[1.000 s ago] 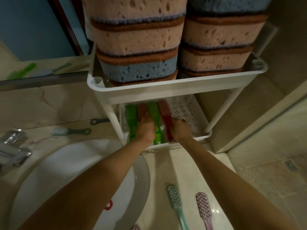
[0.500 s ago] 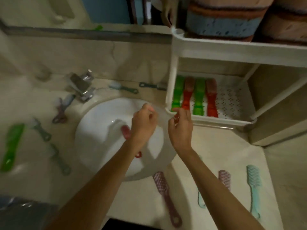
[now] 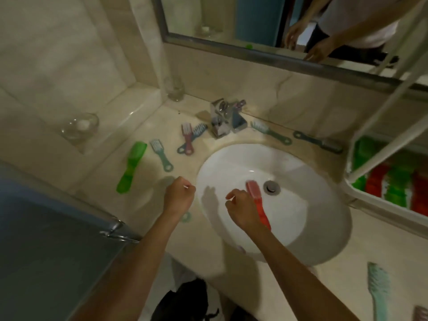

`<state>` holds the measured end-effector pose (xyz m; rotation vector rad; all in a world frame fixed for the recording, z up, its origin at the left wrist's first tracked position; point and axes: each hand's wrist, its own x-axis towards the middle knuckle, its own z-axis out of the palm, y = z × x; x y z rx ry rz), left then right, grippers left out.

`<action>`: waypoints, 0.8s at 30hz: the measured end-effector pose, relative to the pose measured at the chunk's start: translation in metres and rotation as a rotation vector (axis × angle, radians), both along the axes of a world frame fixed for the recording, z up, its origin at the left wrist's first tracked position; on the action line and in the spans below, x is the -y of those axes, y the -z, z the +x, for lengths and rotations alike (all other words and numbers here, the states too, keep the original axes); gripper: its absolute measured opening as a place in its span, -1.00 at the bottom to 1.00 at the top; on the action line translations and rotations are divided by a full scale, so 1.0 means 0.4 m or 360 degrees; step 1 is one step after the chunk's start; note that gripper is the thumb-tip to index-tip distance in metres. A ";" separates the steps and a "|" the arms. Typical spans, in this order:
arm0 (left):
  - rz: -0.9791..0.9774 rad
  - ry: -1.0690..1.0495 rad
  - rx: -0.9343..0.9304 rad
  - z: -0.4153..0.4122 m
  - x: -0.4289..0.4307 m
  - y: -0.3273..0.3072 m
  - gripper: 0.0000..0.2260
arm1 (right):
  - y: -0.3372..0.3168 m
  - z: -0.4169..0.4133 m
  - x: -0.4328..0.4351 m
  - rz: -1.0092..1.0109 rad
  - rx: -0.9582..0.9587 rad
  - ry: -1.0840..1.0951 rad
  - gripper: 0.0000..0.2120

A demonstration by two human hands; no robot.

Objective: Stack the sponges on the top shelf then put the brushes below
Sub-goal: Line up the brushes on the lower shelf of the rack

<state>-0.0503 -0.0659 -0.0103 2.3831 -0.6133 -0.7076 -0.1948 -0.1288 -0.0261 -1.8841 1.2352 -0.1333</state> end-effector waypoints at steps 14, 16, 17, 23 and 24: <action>0.0529 -0.0013 0.0349 0.462 -0.087 0.064 -0.48 | 0.021 0.402 -0.091 -0.0088 -0.0195 -0.0240 -0.75; 0.0548 0.0056 0.0346 0.489 -0.080 0.078 -0.46 | 0.023 0.409 -0.085 -0.0088 -0.0207 -0.0221 -0.75; 0.0550 0.0072 0.0344 0.498 -0.075 0.082 -0.46 | 0.024 0.409 -0.080 -0.0077 -0.0212 -0.0210 -0.76; 0.0461 0.0033 0.0479 0.526 -0.066 0.081 -0.76 | 0.046 0.346 -0.044 -0.0065 -0.0250 -0.0016 -0.76; 0.0381 0.0012 0.0532 0.522 -0.064 0.072 -0.77 | 0.051 0.326 -0.035 -0.0067 -0.0254 0.0027 -0.76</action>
